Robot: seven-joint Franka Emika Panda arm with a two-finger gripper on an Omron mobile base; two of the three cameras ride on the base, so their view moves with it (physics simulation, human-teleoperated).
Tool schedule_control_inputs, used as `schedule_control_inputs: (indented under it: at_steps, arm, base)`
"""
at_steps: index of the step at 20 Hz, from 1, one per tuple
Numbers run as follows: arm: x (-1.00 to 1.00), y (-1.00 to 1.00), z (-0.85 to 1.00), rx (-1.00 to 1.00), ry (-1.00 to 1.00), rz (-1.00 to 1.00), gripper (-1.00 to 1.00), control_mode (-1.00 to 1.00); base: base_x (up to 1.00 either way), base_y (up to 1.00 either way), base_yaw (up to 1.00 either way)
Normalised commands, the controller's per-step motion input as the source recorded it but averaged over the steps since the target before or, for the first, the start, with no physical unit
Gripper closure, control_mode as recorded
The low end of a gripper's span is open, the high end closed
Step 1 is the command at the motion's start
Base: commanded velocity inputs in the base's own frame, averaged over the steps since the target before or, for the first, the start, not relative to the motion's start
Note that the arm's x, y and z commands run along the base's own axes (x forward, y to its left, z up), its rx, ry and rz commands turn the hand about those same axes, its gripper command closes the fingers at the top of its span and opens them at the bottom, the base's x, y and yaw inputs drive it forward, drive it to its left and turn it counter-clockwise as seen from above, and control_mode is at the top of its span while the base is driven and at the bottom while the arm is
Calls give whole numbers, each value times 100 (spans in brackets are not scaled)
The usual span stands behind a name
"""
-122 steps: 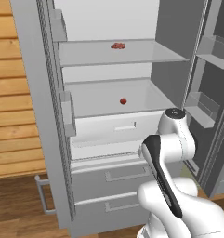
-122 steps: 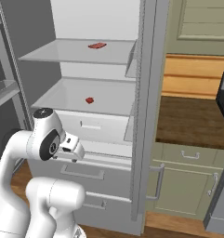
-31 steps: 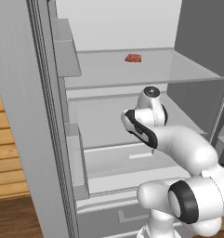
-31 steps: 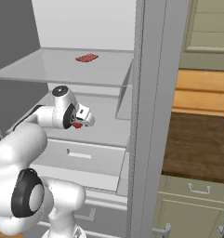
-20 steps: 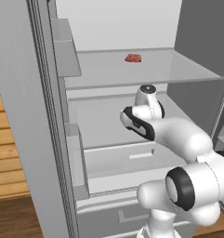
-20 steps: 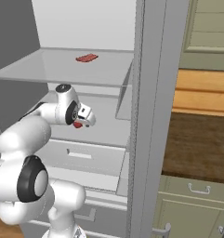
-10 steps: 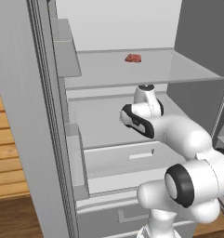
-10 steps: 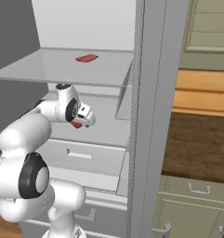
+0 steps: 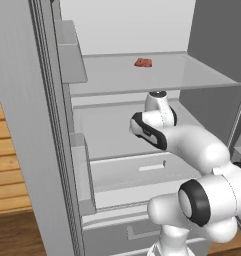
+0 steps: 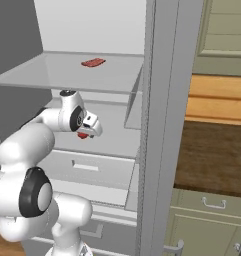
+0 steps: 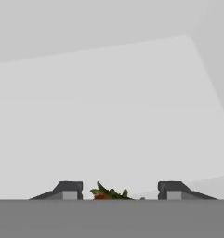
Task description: Take the strawberry from the fridge and place it on top of the pancake, located on the dining counter.
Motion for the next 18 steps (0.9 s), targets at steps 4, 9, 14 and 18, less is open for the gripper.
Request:
schedule_control_inputs:
  at_steps: [4,9,14,18]
  arm:
    - [-4,0,-33,1,0,0,100,-100]
    - [-36,3,-25,0,-2,0,100,-100]
    - [-54,11,0,0,-3,0,100,-100]
    - [-69,2,6,0,-11,0,100,-100]
  base:
    - [0,0,0]
    - [0,0,0]
    - [0,0,0]
    - [0,0,0]
